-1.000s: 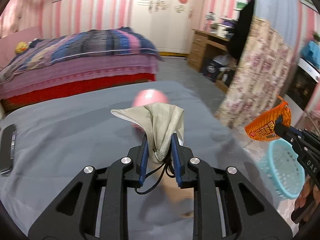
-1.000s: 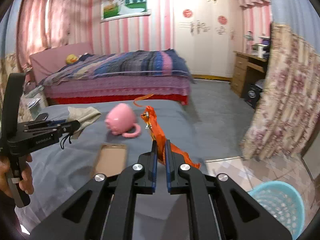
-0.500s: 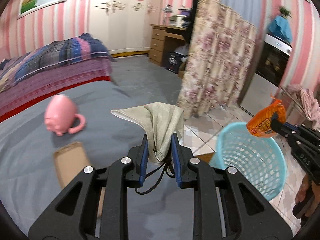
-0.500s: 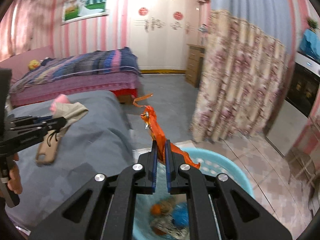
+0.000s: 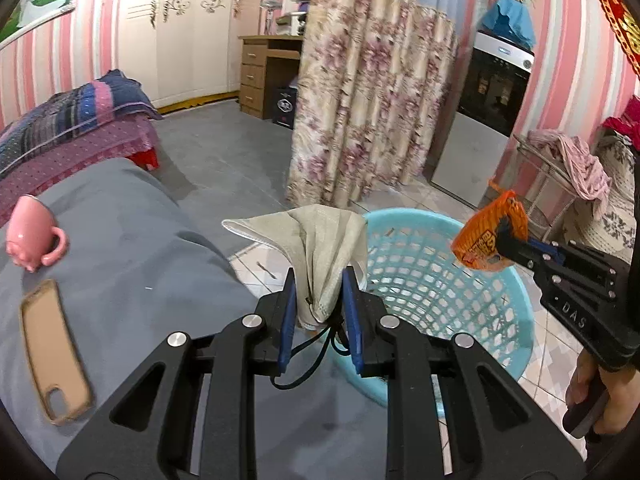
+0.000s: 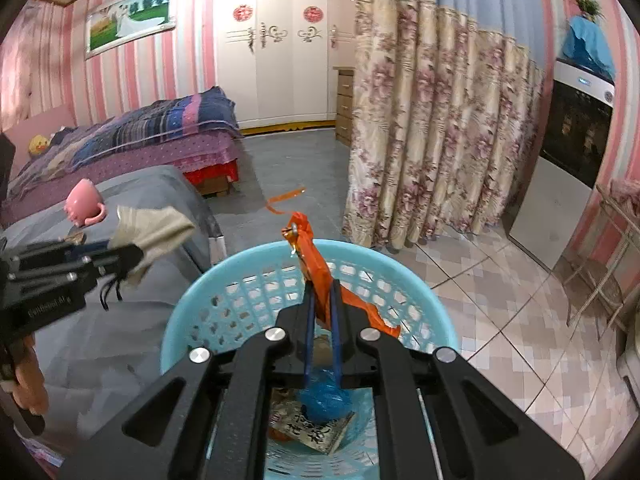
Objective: Collect trash
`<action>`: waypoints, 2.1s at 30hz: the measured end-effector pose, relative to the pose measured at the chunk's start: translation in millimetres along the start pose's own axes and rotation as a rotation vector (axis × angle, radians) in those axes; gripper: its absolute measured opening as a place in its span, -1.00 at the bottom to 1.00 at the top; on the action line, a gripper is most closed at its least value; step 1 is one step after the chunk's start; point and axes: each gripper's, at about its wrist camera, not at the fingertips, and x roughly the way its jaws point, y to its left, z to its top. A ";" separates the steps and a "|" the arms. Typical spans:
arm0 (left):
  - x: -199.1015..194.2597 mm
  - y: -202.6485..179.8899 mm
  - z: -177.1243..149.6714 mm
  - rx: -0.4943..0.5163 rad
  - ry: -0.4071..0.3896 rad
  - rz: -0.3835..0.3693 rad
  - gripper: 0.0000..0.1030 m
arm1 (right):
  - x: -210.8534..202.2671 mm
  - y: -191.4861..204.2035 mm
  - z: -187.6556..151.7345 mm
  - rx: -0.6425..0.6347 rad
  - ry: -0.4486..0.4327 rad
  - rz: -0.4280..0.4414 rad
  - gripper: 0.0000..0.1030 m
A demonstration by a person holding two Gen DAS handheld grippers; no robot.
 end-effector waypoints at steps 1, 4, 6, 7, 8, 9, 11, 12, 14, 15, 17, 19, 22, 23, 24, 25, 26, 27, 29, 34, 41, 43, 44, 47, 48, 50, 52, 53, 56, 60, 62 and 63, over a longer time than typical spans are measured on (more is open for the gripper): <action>2.9 -5.8 -1.1 0.013 0.004 -0.004 -0.59 | 0.2 -1.8 -0.5 0.003 0.000 -0.001 -0.86; 10.0 -23.0 -3.5 0.044 0.014 -0.027 -0.55 | 0.9 -11.1 -4.1 0.020 0.005 -0.007 -0.86; 13.0 -29.4 -4.4 0.052 0.022 -0.041 -0.34 | 2.0 -13.8 -6.6 0.024 0.010 -0.010 -0.86; 14.0 -32.4 -5.3 0.057 0.022 -0.045 -0.19 | 2.7 -15.4 -7.8 0.028 0.012 -0.010 -0.86; 14.2 -34.5 -6.4 0.063 0.019 -0.045 -0.08 | 3.7 -16.8 -9.3 0.033 0.015 -0.010 -0.86; 14.7 -35.2 -6.4 0.065 0.017 -0.044 -0.03 | 4.0 -17.7 -10.4 0.036 0.017 -0.010 -0.86; 14.8 -33.1 -5.6 0.054 0.014 -0.042 0.15 | 5.6 -19.5 -12.2 0.040 0.022 -0.010 -0.86; 14.3 -31.0 -5.6 0.048 0.011 -0.037 0.21 | 5.8 -19.7 -13.0 0.042 0.023 -0.011 -0.86; 11.2 -24.1 -3.6 0.039 -0.007 0.010 0.50 | 6.4 -18.9 -14.3 0.044 0.026 -0.011 -0.86; 9.3 -22.3 -3.5 0.039 -0.014 0.031 0.58 | 6.7 -18.7 -14.5 0.044 0.026 -0.011 -0.86; 3.4 -13.9 -1.0 0.033 -0.036 0.084 0.79 | 7.1 -18.3 -14.6 0.042 0.026 -0.011 -0.86; -3.1 -5.2 1.5 0.023 -0.060 0.106 0.83 | 9.2 -15.7 -13.0 0.039 0.027 -0.011 -0.85; -12.9 9.6 5.9 0.005 -0.082 0.133 0.89 | 12.8 -8.9 -12.0 0.042 0.024 -0.011 -0.85; -15.9 14.5 6.9 0.000 -0.086 0.138 0.89 | 15.1 -6.1 -10.8 0.047 0.024 -0.008 -0.85; -19.6 20.1 7.5 -0.010 -0.091 0.143 0.89 | 16.9 -3.3 -9.7 0.052 0.022 -0.008 -0.85; -22.0 24.9 8.1 -0.020 -0.093 0.147 0.89 | 18.6 -0.8 -9.1 0.056 0.021 -0.010 -0.85; -23.7 27.6 8.7 -0.027 -0.093 0.150 0.89 | 20.9 2.8 -8.4 0.060 0.018 -0.016 -0.85; -25.1 31.9 9.2 -0.035 -0.094 0.155 0.89 | 22.6 6.0 -8.1 0.063 0.016 -0.022 -0.85; -29.6 41.0 9.7 -0.054 -0.096 0.162 0.89 | 27.6 12.5 -7.1 0.061 0.018 -0.035 -0.83; -42.8 63.3 12.0 -0.100 -0.113 0.186 0.89 | 37.7 23.0 -7.8 0.044 0.028 -0.078 0.18; -62.8 91.8 7.5 -0.161 -0.116 0.203 0.89 | 36.7 37.7 -12.8 0.031 0.035 -0.110 0.76; -72.4 99.6 2.9 -0.165 -0.117 0.221 0.89 | 35.1 40.6 -12.4 0.029 0.035 -0.114 0.87; -78.5 102.8 0.9 -0.165 -0.121 0.232 0.89 | 32.6 44.4 -11.9 0.027 0.030 -0.119 0.90; -101.8 115.1 -5.1 -0.180 -0.148 0.267 0.89 | 24.8 54.3 -9.9 0.014 0.020 -0.124 0.91; -107.1 118.1 -5.2 -0.187 -0.154 0.273 0.89 | 21.4 58.2 -9.2 0.010 0.018 -0.127 0.91; -126.6 126.4 -10.4 -0.211 -0.177 0.290 0.89 | 13.4 65.4 -7.1 0.006 0.008 -0.122 0.91; -146.4 131.6 -18.4 -0.221 -0.195 0.315 0.89 | 4.0 73.4 -6.7 0.007 -0.004 -0.109 0.91; -153.4 133.5 -22.2 -0.220 -0.200 0.328 0.89 | -4.7 82.2 -6.0 0.010 -0.017 -0.095 0.91; -181.2 137.6 -38.5 -0.210 -0.217 0.381 0.89 | -20.9 101.3 -6.0 0.011 -0.042 -0.065 0.91; -210.8 143.3 -62.3 -0.200 -0.211 0.434 0.89 | -40.1 132.6 -11.6 -0.005 -0.058 -0.008 0.91; -222.5 147.5 -73.0 -0.207 -0.207 0.450 0.89 | -49.8 149.0 -14.3 -0.030 -0.067 0.014 0.91; -229.7 149.8 -80.6 -0.213 -0.203 0.458 0.89 | -52.7 153.7 -15.0 -0.037 -0.071 0.018 0.91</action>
